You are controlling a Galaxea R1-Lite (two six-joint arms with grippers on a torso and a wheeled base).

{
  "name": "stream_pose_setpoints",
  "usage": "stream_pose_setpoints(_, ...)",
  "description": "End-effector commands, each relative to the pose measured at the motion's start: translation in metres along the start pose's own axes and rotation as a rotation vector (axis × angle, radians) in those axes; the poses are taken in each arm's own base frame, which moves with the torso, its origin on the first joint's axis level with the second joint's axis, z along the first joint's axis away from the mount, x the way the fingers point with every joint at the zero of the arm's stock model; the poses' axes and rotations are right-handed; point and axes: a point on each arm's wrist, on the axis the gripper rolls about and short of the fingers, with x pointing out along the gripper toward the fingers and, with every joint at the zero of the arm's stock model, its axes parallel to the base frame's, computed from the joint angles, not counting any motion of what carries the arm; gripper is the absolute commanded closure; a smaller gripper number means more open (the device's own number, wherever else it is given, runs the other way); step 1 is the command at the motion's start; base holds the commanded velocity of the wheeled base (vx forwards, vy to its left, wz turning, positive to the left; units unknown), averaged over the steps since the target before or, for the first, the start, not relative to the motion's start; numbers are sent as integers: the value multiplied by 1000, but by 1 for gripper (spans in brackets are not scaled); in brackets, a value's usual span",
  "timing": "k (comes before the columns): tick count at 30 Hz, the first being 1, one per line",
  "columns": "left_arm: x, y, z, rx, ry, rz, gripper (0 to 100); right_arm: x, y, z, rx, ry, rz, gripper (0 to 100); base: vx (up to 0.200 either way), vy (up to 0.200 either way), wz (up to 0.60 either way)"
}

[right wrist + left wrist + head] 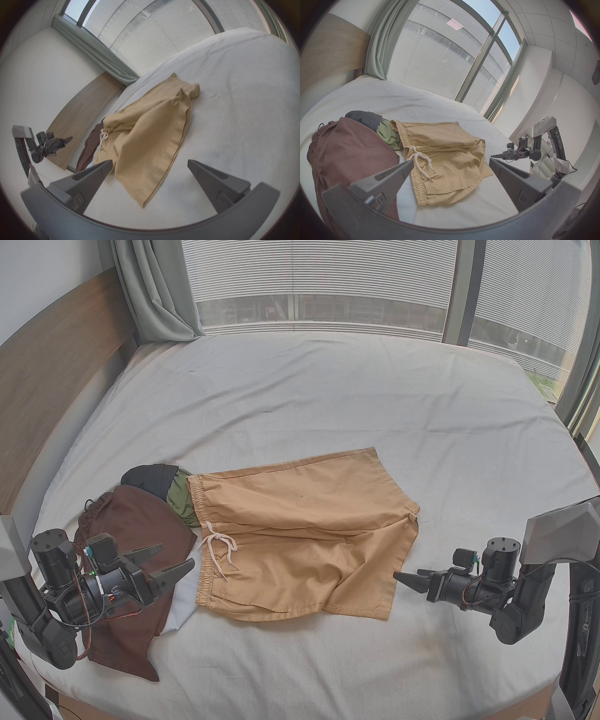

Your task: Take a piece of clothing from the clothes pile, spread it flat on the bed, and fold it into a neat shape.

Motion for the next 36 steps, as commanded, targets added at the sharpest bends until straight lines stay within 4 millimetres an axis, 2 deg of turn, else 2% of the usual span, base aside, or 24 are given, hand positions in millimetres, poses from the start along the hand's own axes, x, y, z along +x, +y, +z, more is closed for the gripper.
stream_pose_setpoints(1, 0, 0, -1, -1, 2, -1, 0, -10, 9, -13, 6, 68, 21, 0, 0, 0, 0)
stream_pose_setpoints(6, 0, 0, -1, -1, 2, 1, 0, -10, 16, -22, 12, 111, 46, 0, 0, 0, 0)
stream_pose_setpoints(11, 0, 0, -1, -2, 4, 1, 0, -6, 11, -36, 33, 156, 38, 0, 0, 0, 0)
stream_pose_setpoints(16, 0, 0, -1, -3, 6, 1, 0, -3, 12, -41, 35, 173, 45, 0, 0, 0, 0)
stream_pose_setpoints(27, -1, 0, -1, -2, 4, 1, 0, 15, 13, -57, 59, 213, 58, 0, 0, 0, 0)
stream_pose_setpoints(36, 0, 0, 0, 1, 0, 2, 0, 25, 18, -55, 152, 190, 52, 0, 0, 0, 0)
